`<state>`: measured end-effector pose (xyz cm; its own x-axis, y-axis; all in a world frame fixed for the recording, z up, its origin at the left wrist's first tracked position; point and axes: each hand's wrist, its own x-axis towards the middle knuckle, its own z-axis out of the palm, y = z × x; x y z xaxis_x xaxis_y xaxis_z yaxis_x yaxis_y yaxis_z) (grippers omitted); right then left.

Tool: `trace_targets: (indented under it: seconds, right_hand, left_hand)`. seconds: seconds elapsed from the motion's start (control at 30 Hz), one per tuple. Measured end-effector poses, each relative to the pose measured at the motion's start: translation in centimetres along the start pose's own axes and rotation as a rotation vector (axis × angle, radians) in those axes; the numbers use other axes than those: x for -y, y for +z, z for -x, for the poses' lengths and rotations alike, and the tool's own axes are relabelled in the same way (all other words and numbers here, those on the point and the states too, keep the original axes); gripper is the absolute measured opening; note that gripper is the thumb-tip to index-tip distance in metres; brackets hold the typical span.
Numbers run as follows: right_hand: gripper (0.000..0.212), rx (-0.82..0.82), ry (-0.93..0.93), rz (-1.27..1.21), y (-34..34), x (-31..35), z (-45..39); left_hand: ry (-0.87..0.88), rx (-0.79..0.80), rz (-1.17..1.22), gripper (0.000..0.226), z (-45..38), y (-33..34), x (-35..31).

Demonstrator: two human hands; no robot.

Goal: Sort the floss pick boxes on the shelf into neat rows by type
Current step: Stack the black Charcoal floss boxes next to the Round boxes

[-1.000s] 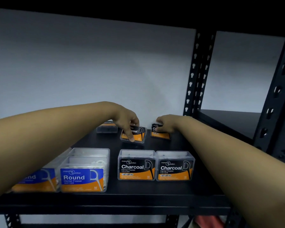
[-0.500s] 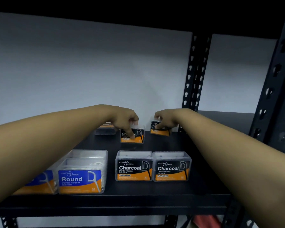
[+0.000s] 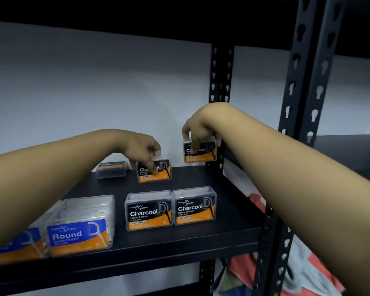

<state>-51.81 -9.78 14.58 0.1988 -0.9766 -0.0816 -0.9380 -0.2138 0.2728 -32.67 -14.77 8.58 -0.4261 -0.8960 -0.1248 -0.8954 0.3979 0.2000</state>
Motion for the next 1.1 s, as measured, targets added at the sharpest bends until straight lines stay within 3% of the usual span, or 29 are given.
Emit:
trace_targets:
  seconds: [0.33, 0.57, 1.1]
  right_hand:
    - [0.054, 0.024, 0.062, 0.122, 2.2, -1.0, 4.7]
    - [0.067, 0.107, 0.062, 0.241, 5.2, -1.2, 4.6]
    - [0.054, 0.242, 0.048, 0.052, 6.8, -1.9, 5.8]
  left_hand:
    - [0.019, 0.066, -0.105, 0.037, 0.7, 2.2, -1.1]
    - [0.018, 0.064, -0.12, 0.026, 1.1, 3.0, -1.0]
    - [0.0, 0.032, -0.171, 0.025, 1.2, 3.4, -1.5]
